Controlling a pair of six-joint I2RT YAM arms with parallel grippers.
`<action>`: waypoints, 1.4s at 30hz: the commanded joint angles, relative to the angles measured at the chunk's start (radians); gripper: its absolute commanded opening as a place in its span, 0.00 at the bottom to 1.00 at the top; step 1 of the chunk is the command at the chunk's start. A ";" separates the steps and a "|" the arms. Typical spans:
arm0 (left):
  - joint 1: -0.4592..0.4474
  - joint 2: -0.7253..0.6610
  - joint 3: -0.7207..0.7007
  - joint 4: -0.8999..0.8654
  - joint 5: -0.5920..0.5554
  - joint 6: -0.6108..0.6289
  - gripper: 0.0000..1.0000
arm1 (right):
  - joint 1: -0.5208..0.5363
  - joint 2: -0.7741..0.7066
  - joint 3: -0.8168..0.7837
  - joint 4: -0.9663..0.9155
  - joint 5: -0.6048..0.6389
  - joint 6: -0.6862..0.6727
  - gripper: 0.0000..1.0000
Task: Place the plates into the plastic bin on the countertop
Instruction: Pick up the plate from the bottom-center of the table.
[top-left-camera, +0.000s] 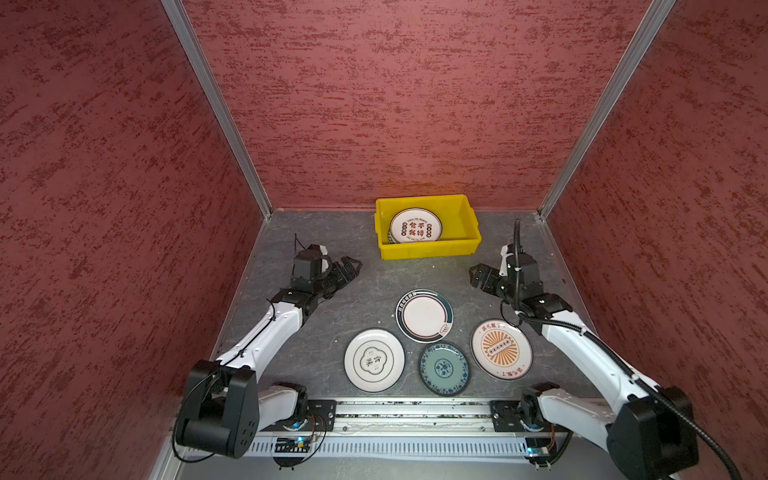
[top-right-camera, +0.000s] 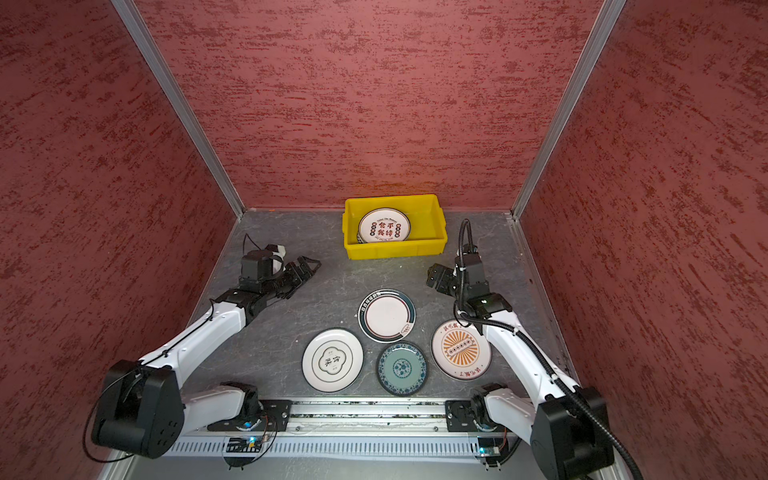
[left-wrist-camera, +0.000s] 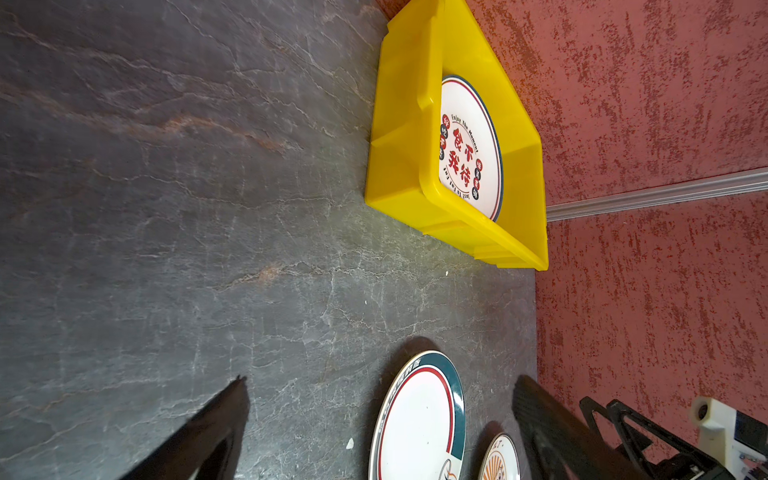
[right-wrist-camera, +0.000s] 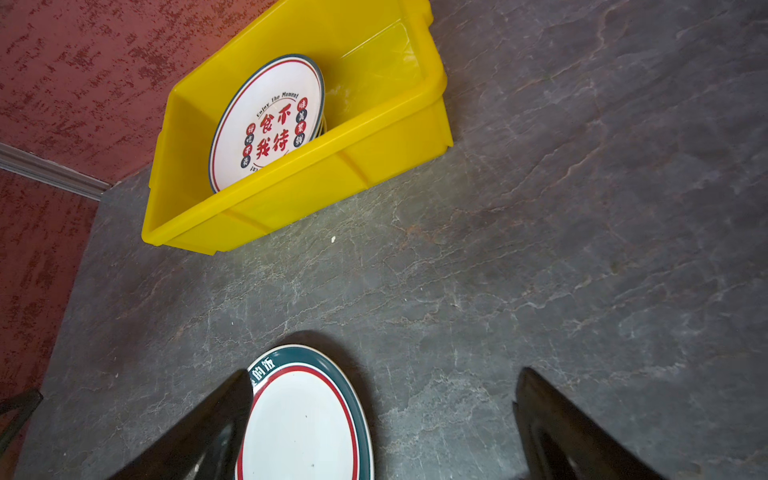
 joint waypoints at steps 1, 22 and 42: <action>-0.007 0.004 0.024 0.018 0.016 -0.011 0.99 | -0.008 0.000 -0.016 0.024 -0.039 0.017 0.99; -0.005 -0.332 -0.086 -0.514 -0.053 0.048 0.99 | -0.009 0.076 -0.041 0.206 -0.187 0.096 0.99; -0.044 -0.388 -0.274 -0.519 0.117 -0.031 0.84 | -0.008 0.067 -0.064 0.287 -0.285 0.128 0.99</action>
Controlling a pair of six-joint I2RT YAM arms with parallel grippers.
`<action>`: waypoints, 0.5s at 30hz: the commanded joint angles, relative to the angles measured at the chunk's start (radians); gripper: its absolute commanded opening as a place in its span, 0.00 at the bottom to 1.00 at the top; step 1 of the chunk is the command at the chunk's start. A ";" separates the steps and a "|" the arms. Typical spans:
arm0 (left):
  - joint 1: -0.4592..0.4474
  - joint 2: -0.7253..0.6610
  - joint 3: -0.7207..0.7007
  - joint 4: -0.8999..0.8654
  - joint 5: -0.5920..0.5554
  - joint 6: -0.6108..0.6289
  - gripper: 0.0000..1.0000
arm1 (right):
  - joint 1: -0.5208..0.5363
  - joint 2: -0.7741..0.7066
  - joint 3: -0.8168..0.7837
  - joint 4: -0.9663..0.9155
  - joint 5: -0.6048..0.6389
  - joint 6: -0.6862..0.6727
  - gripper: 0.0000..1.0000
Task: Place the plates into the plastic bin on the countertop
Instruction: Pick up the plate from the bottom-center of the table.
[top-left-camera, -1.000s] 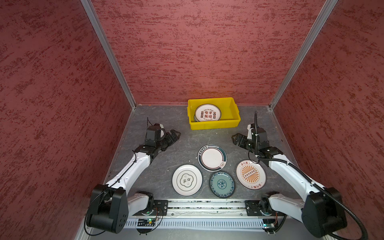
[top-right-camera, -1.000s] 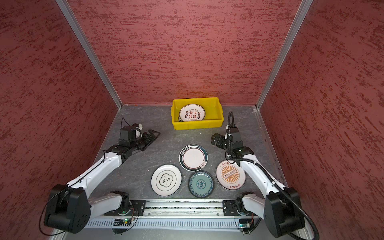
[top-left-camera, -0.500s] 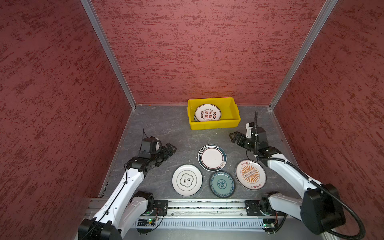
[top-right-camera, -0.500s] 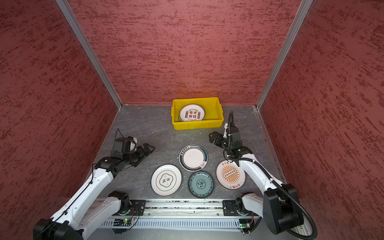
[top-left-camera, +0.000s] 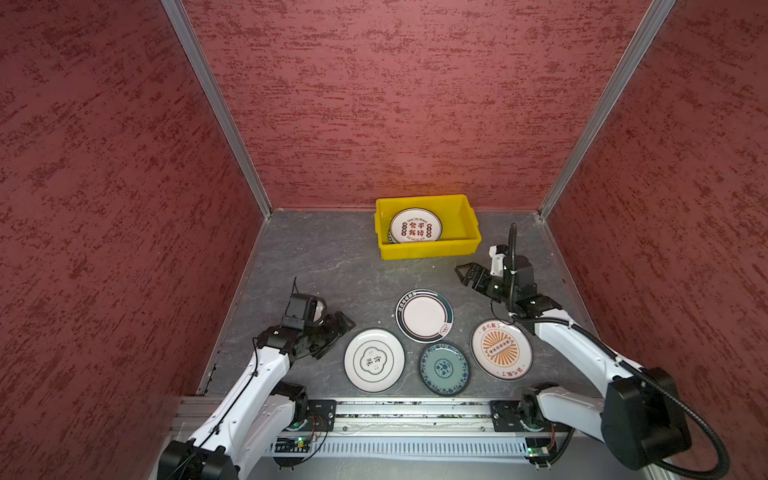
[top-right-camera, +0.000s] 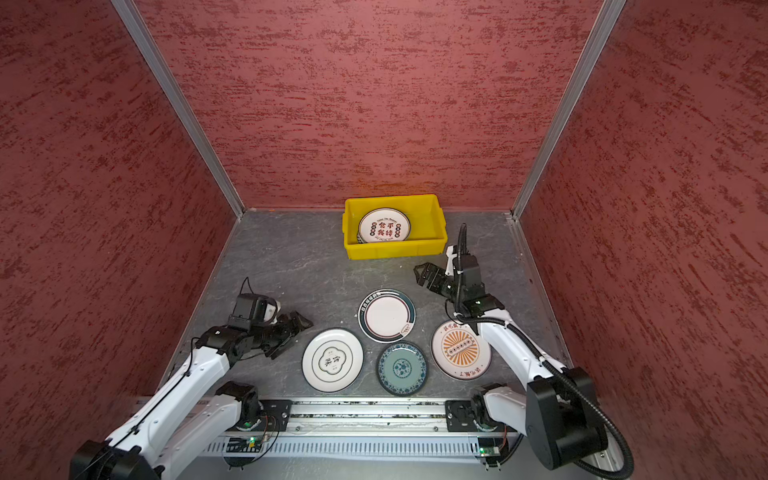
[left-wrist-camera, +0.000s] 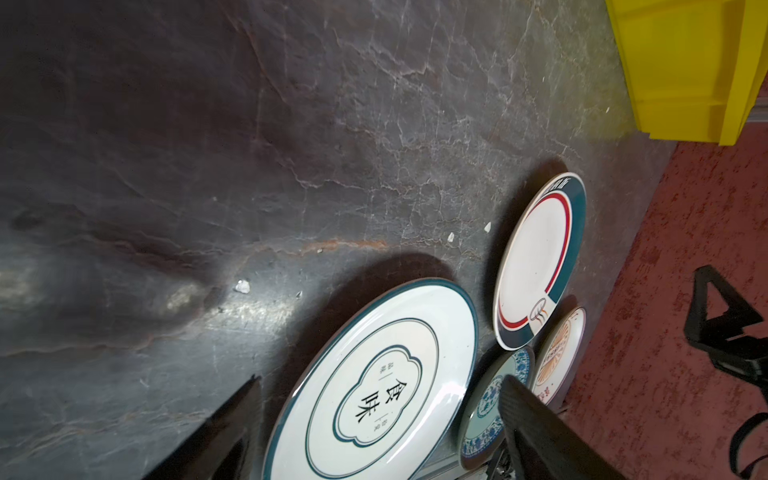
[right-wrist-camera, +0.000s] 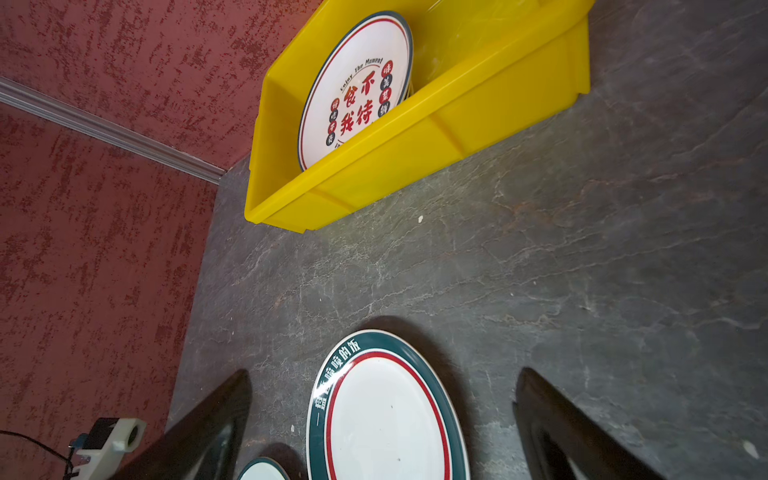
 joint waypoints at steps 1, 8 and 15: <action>-0.012 0.013 -0.023 0.057 0.040 -0.009 0.82 | -0.006 -0.009 -0.002 0.039 -0.031 -0.003 0.99; -0.046 0.041 -0.048 0.075 0.039 -0.011 0.77 | -0.006 0.008 -0.009 0.115 -0.153 0.021 0.99; -0.055 0.064 -0.045 0.048 -0.002 0.012 0.75 | -0.007 0.034 -0.009 0.151 -0.190 0.049 0.99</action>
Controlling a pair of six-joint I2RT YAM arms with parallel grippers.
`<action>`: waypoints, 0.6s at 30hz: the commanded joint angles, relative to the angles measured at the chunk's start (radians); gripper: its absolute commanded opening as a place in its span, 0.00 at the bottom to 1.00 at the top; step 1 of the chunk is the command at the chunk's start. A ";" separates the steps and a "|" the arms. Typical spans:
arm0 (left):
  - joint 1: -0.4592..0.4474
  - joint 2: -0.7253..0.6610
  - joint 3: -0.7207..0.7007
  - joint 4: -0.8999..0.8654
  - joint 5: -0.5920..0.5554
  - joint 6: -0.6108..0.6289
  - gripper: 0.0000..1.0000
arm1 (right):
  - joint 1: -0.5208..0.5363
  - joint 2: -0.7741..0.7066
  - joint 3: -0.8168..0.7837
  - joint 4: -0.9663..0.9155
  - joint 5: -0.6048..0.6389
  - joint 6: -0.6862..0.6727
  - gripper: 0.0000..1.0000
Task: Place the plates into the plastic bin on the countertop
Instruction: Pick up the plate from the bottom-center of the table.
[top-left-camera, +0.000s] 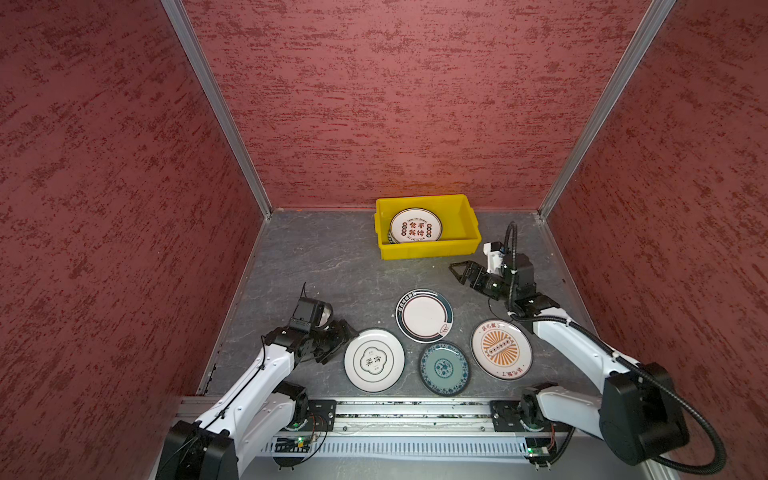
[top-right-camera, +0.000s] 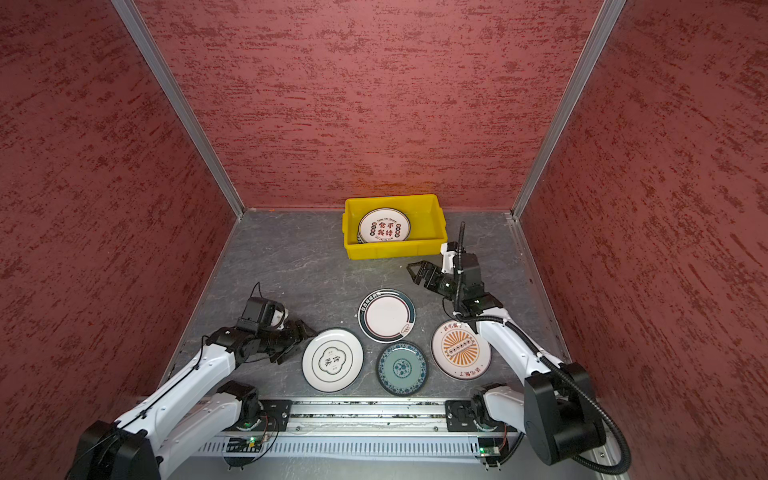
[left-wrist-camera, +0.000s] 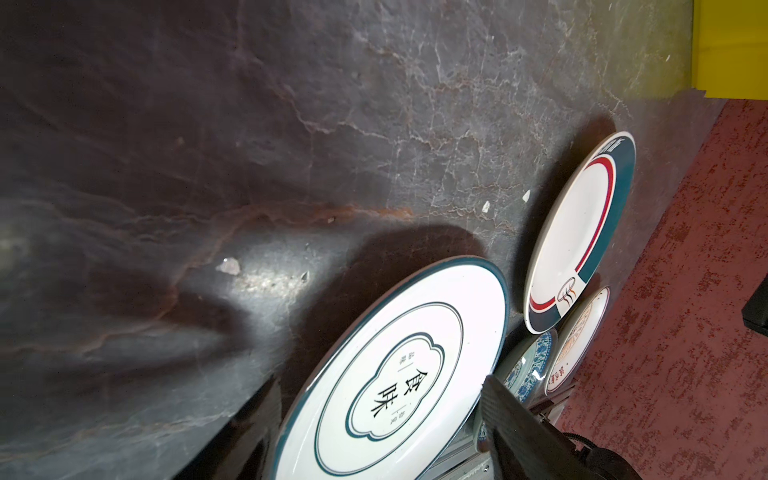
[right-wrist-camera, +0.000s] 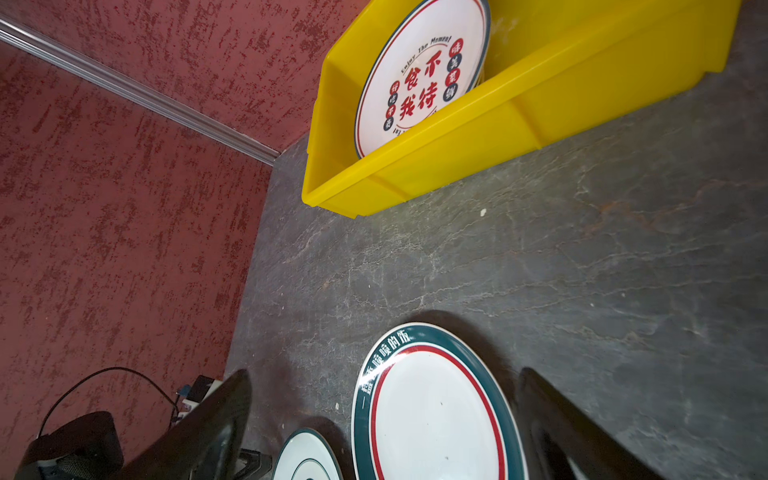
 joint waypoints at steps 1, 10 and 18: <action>-0.007 0.001 -0.005 0.006 -0.020 0.024 0.74 | -0.005 0.007 -0.009 0.055 -0.034 0.018 0.99; -0.030 0.035 -0.024 0.011 -0.055 0.050 0.64 | -0.005 0.007 -0.008 0.033 -0.004 0.009 0.99; -0.040 0.045 -0.065 0.067 -0.035 0.043 0.54 | -0.005 0.012 -0.009 0.027 0.012 0.004 0.99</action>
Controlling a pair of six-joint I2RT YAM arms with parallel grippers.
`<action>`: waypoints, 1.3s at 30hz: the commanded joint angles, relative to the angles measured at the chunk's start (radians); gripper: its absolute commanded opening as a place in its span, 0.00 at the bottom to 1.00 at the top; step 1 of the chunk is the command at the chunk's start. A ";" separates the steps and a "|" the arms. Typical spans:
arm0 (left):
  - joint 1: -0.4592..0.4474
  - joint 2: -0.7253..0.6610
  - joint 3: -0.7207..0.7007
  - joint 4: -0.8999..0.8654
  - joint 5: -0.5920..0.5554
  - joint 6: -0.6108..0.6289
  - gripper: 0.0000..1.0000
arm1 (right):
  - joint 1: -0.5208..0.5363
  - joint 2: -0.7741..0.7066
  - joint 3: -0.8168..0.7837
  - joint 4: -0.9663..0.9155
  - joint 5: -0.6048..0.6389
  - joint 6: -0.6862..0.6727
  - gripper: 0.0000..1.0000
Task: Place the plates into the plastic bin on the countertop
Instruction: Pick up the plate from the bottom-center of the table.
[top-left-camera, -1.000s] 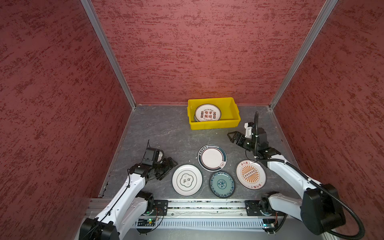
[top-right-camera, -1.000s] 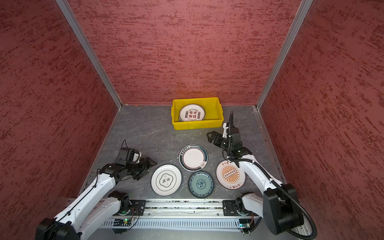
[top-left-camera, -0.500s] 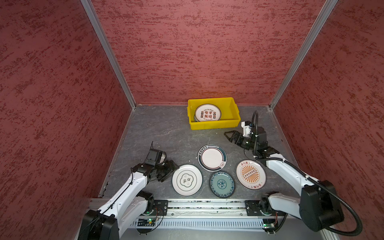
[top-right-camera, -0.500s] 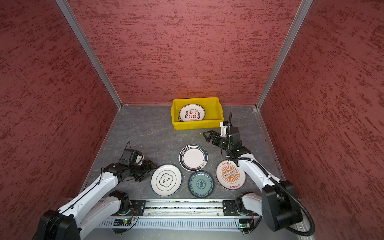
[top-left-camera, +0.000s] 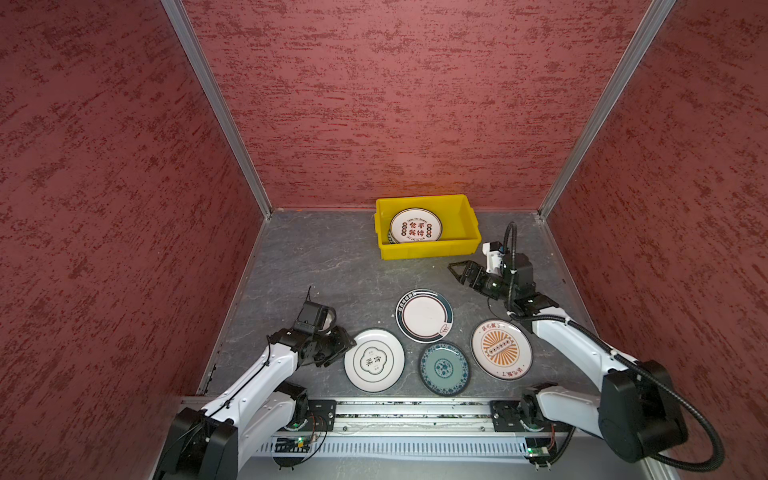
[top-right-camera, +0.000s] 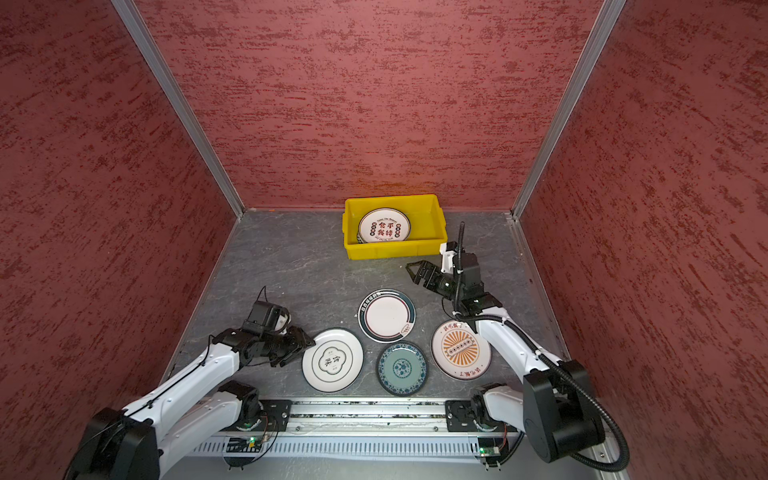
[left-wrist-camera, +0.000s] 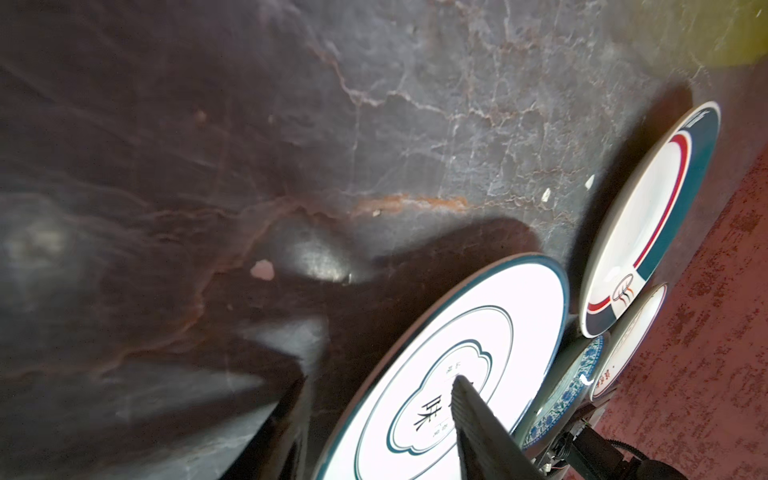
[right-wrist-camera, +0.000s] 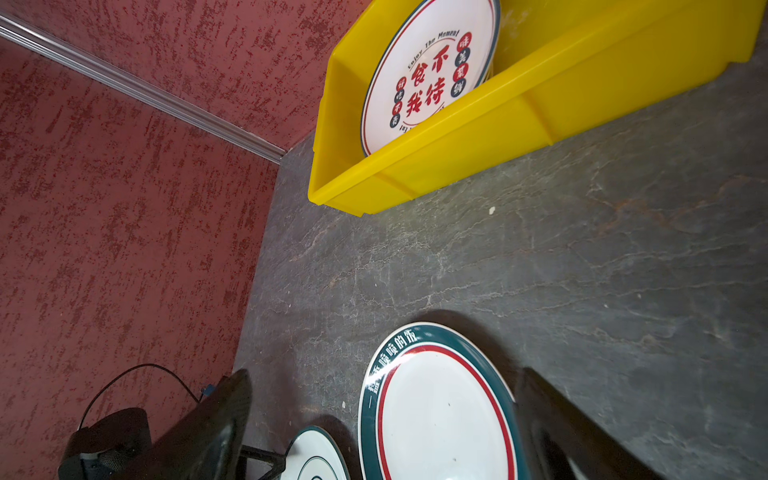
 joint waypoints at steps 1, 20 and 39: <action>-0.005 0.002 -0.016 0.036 0.000 0.010 0.53 | -0.004 0.005 -0.007 0.012 0.022 -0.005 0.99; -0.003 0.086 -0.062 0.150 0.021 0.007 0.36 | -0.004 0.002 -0.013 0.012 0.032 -0.003 0.99; -0.003 0.085 -0.076 0.139 -0.034 0.012 0.23 | -0.004 0.010 -0.007 0.012 0.044 0.002 0.99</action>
